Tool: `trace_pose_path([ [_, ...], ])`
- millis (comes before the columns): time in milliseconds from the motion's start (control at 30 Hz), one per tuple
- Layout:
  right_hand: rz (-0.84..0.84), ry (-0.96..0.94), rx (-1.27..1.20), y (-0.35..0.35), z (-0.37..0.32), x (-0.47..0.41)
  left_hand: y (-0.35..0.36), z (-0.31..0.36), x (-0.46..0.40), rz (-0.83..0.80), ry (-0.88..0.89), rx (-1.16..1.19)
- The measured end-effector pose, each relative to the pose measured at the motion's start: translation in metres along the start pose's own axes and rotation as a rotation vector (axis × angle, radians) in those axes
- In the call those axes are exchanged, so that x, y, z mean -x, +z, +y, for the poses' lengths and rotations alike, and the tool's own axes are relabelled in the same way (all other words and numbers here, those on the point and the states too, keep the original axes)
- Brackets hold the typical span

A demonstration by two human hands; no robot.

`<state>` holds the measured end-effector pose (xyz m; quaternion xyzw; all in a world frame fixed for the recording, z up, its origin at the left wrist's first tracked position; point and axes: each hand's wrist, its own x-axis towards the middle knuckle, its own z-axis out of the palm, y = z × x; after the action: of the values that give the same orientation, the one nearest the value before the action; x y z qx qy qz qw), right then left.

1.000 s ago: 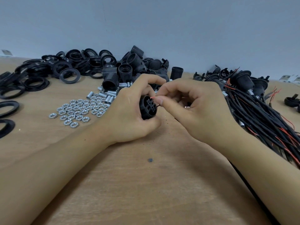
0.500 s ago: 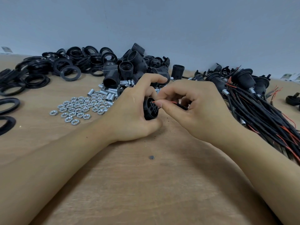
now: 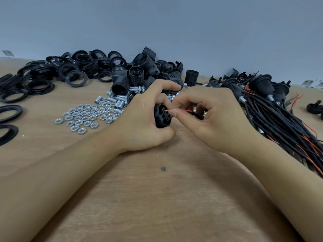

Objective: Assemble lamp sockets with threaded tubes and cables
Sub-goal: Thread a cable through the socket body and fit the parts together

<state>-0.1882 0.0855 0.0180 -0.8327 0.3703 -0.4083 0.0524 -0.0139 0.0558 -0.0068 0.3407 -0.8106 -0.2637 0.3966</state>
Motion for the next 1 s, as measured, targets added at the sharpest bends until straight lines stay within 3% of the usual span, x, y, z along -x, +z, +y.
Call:
trace_pose_path([
  [433, -0.074, -0.053, 0.095, -0.0002, -0.0029, 0.0005, 0.0002, -0.0023, 0.0000, -0.058, 0.063, -0.076],
  [1000, -0.095, -0.053, -0.022, 0.0013, -0.0055, 0.0053, 0.0011, 0.0010, 0.0061, -0.021, 0.166, -0.137],
])
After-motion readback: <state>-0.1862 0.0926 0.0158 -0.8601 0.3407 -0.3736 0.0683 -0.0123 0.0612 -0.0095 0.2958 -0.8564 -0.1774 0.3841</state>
